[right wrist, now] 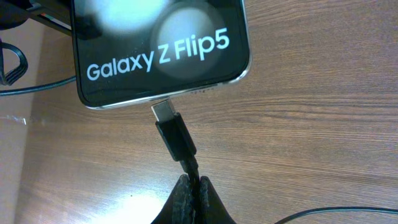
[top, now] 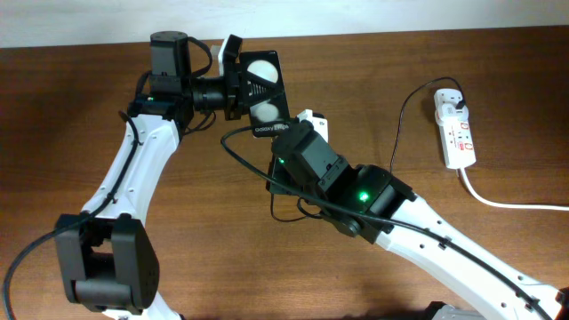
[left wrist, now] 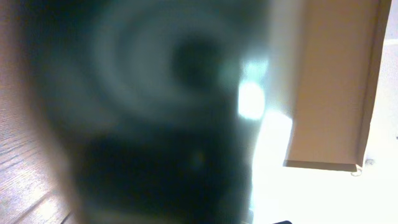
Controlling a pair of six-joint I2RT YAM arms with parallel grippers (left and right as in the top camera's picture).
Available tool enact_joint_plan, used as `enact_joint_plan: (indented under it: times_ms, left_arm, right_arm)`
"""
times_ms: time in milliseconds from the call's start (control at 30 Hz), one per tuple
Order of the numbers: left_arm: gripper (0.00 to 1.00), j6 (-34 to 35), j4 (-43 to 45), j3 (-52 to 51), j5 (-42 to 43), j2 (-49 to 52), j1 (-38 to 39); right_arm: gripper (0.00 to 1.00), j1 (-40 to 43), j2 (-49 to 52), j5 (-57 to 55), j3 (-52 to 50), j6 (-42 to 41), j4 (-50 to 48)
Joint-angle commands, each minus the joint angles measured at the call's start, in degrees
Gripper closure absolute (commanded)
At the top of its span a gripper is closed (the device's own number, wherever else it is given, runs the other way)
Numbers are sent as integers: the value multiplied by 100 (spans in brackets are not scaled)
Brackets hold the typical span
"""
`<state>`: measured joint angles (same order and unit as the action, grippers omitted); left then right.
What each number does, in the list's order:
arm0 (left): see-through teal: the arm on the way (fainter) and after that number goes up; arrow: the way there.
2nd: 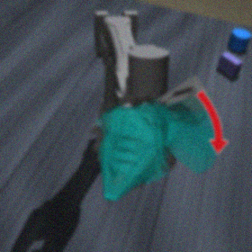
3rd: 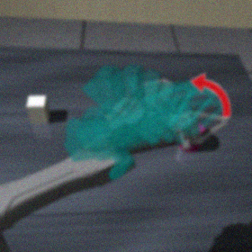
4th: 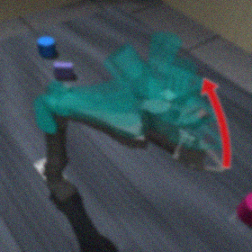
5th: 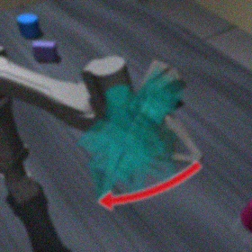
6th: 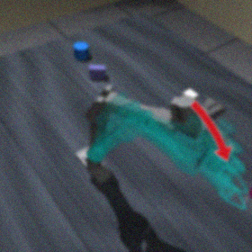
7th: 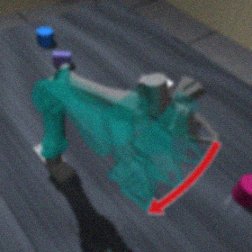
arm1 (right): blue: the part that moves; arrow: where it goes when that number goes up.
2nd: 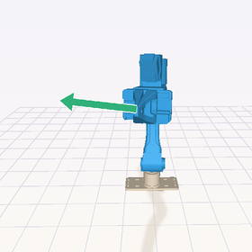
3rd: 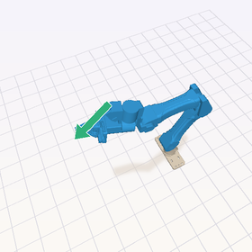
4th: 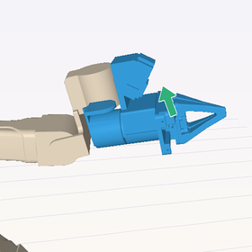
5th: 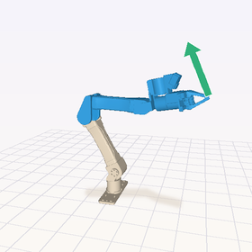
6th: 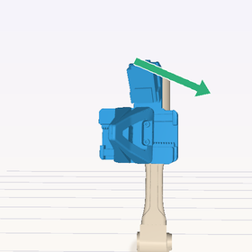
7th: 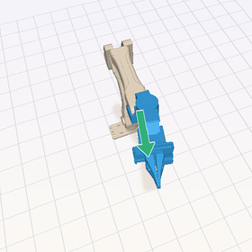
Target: Plug charger to phone and switch on socket
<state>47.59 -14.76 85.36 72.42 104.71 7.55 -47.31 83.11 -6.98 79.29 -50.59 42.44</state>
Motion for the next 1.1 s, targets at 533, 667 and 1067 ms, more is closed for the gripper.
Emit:
enact_joint_plan:
  times_ms: [533, 667, 1067]
  left_arm:
    - [100, -549, -11, 72, 472, -9, -2]
    - [100, -868, -323, 72, 470, -9, -2]
    - [100, -1458, -651, 72, 452, -9, -20]
  right_arm:
    - [96, -20, 26, -144, 85, 216, -313]
    - [96, -20, 26, -157, 85, 844, -649]
    - [96, -31, 26, -205, 85, 1460, -275]
